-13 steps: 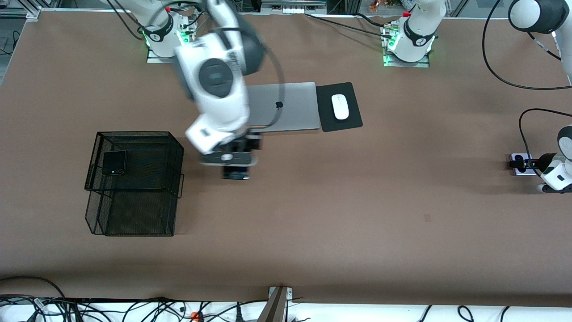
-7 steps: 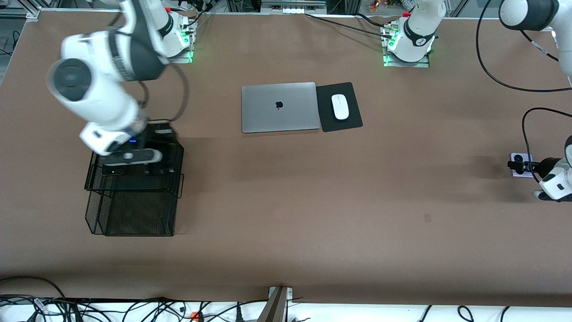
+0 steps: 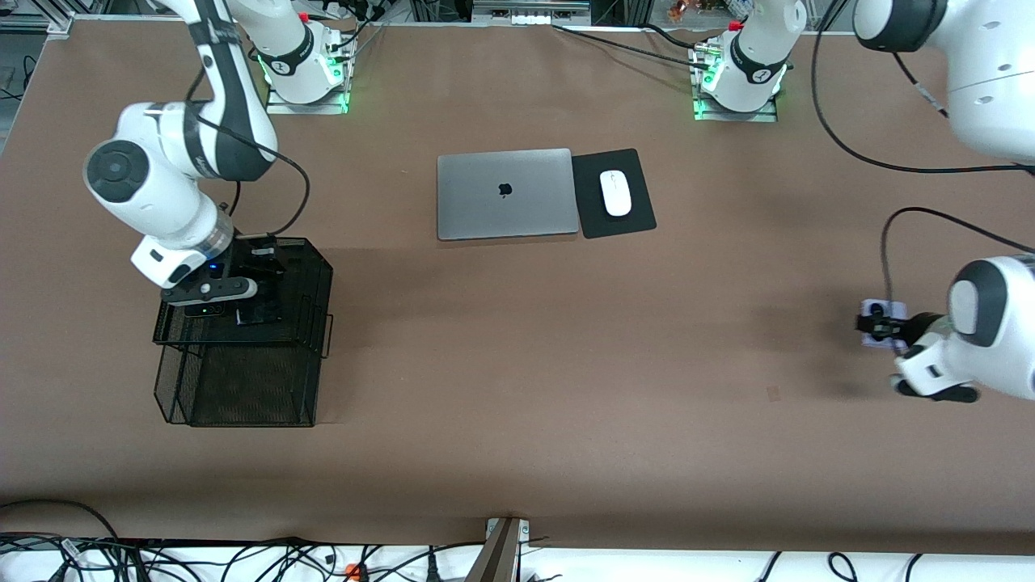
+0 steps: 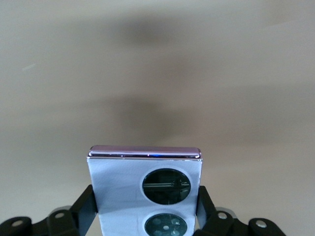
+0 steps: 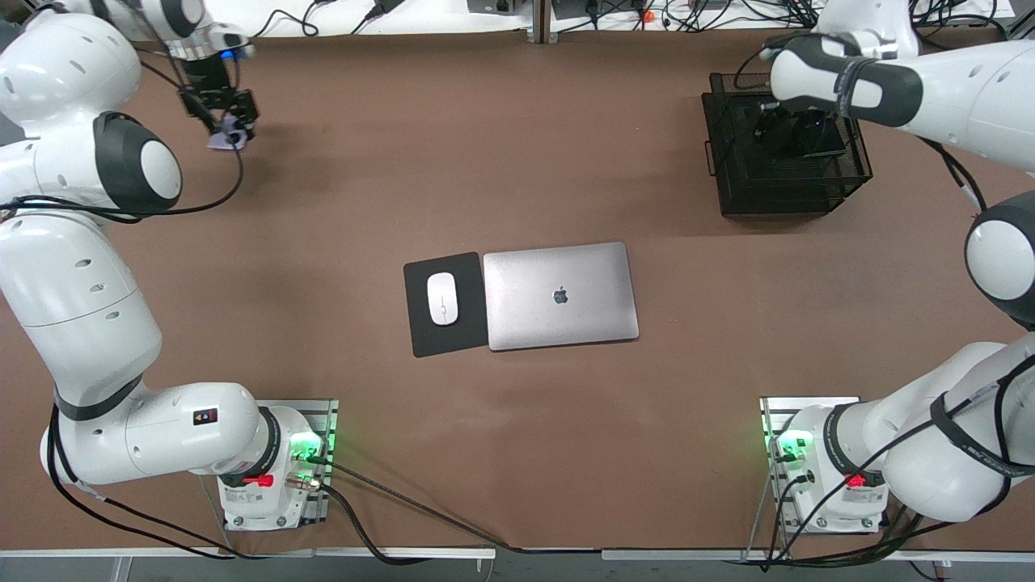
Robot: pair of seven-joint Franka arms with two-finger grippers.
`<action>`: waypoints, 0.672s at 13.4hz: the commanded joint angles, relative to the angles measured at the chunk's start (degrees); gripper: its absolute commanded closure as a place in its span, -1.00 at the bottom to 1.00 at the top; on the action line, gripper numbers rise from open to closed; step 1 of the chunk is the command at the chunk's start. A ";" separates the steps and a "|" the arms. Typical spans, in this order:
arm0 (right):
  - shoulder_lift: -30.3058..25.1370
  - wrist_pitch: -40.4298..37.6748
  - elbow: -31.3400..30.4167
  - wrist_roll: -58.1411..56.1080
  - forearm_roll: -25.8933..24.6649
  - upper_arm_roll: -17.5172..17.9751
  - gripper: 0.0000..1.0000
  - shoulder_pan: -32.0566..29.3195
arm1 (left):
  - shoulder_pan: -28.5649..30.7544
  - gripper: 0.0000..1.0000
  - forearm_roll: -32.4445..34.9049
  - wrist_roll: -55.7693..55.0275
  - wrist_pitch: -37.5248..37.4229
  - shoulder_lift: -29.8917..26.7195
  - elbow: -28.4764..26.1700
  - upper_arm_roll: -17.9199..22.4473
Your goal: Place phones with both arms
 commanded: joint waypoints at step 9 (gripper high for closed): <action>2.28 1.64 1.05 -1.40 5.44 0.05 -1.00 -0.05 | -22.50 0.69 -11.73 -37.78 7.06 0.06 -0.82 -9.68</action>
